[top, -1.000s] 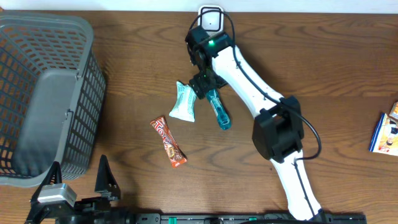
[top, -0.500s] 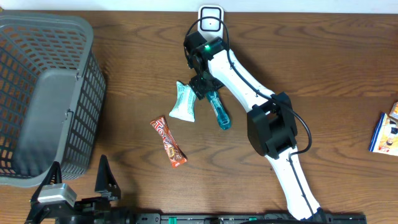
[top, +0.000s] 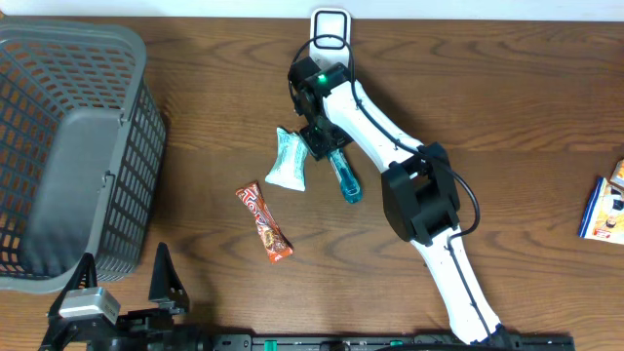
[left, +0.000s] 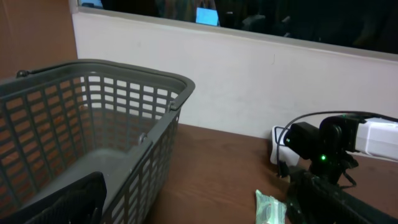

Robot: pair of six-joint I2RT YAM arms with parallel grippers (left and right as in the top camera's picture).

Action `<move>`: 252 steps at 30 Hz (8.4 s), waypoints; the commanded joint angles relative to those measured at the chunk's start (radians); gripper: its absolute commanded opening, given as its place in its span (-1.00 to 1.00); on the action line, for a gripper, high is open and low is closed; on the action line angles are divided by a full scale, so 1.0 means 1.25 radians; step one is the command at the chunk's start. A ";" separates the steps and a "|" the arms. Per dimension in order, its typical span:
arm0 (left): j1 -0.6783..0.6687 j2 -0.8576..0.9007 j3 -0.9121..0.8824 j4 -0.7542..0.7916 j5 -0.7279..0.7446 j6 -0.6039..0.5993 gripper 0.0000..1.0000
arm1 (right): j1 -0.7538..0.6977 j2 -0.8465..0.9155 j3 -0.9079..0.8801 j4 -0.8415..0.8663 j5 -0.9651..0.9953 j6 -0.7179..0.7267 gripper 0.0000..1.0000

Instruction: Scan the item barcode

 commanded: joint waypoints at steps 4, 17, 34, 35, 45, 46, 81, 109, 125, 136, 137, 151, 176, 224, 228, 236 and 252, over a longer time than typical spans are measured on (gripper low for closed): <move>-0.002 -0.006 -0.005 0.003 0.001 0.002 0.96 | -0.002 0.045 0.005 0.000 0.007 -0.004 -0.41; -0.002 -0.006 -0.005 0.003 0.001 0.002 0.96 | -0.049 0.044 0.187 -0.207 -0.211 -0.053 -0.98; -0.002 -0.006 -0.005 0.003 0.001 0.002 0.95 | -0.179 -0.037 0.339 -0.332 -0.649 -0.135 -0.98; -0.002 -0.006 -0.005 0.003 0.001 0.002 0.96 | -0.179 -0.053 0.338 -0.332 -0.667 -0.135 -0.98; -0.002 -0.006 -0.005 0.003 0.001 0.002 0.96 | -0.157 -0.225 0.229 -0.332 -0.714 -0.148 -0.98; -0.002 -0.006 -0.005 0.003 0.001 0.002 0.96 | -0.153 -0.243 0.198 -0.332 -0.715 -0.163 -0.98; -0.002 -0.006 -0.005 0.003 0.001 0.002 0.96 | -0.048 -0.363 -0.190 0.146 -0.092 -0.149 -0.98; -0.003 -0.006 -0.005 0.003 0.001 0.002 0.96 | 0.033 -0.136 -0.183 1.002 0.671 -0.589 -0.98; -0.003 -0.006 -0.005 0.003 0.001 0.002 0.96 | 0.034 0.137 0.127 1.198 0.681 -0.881 -0.98; -0.009 -0.006 -0.005 0.003 0.001 0.002 0.96 | 0.003 0.138 0.127 1.238 0.739 -0.880 -0.98; -0.009 -0.006 -0.005 0.003 0.001 0.002 0.96 | -0.004 0.138 0.127 1.241 0.766 -0.880 -0.98; -0.009 -0.006 -0.005 -0.003 0.001 0.002 0.96 | -0.254 0.105 0.125 0.876 1.125 -0.568 -0.98; -0.009 -0.006 -0.005 -0.003 0.001 0.068 0.96 | -0.789 0.080 0.134 0.099 0.460 0.081 0.49; -0.009 -0.006 -0.005 0.003 0.001 0.068 0.96 | -0.052 -0.162 -0.313 0.374 -0.360 0.260 0.63; -0.009 -0.006 -0.005 0.003 0.001 0.068 0.96 | -0.050 -0.162 -0.414 0.506 -0.390 0.290 0.13; -0.009 -0.006 -0.005 0.003 0.001 0.068 0.96 | -0.060 -0.162 -0.586 0.707 -0.395 0.327 -0.98; -0.009 -0.006 -0.005 0.003 0.001 0.068 0.96 | -0.171 -0.446 -0.582 0.435 -0.492 0.113 -0.98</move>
